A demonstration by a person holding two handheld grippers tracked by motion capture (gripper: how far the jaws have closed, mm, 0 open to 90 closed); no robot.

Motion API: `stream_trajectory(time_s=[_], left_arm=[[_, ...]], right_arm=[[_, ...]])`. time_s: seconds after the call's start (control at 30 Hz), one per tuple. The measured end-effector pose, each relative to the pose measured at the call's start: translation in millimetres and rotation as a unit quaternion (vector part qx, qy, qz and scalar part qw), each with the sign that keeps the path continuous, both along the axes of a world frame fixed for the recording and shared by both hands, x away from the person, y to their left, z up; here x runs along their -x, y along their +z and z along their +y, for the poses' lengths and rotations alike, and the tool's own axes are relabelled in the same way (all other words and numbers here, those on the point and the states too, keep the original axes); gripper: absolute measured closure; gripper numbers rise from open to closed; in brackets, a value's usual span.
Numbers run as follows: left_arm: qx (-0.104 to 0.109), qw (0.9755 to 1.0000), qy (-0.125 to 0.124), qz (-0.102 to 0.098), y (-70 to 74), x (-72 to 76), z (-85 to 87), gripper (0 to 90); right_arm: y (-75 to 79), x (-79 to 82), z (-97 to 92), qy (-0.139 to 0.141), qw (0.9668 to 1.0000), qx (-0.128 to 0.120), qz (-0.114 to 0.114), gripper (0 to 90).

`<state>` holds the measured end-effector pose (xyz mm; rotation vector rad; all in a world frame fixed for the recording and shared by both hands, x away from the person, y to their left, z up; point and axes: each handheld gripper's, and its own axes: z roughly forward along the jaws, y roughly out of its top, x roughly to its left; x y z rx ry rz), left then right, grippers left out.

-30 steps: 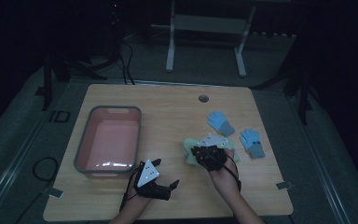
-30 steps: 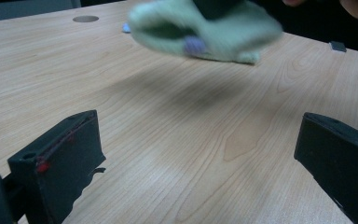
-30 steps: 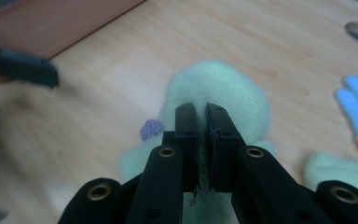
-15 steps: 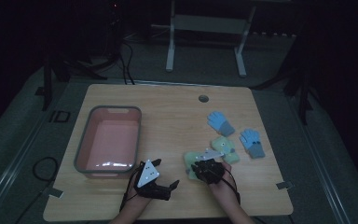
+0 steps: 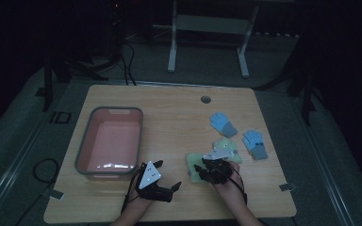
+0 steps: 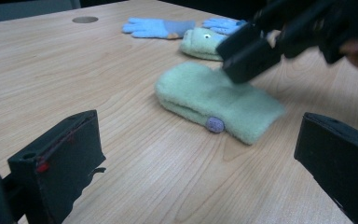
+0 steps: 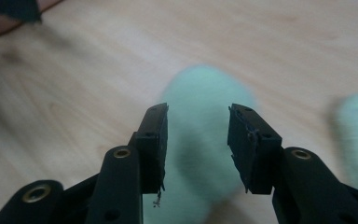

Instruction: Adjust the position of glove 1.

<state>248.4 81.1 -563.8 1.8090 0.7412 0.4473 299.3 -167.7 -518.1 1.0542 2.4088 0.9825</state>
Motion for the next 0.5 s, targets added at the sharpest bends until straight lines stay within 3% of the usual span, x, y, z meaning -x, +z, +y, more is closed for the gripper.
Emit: stream_trajectory(time_s=[0.3, 0.5], left_arm=[[0.001, 1.0, 0.0, 0.002, 0.0, -0.4, 0.3, 1.1], [0.002, 1.0, 0.001, 0.003, 0.0, -0.4, 0.5, 1.1]], right_arm=[[23.2, -19.2, -42.3, -0.041, 0.9988, -0.011, -0.023, 57.4], [32.3, -33.0, -75.1, -0.078, 0.996, -0.014, -0.042, 54.3]])
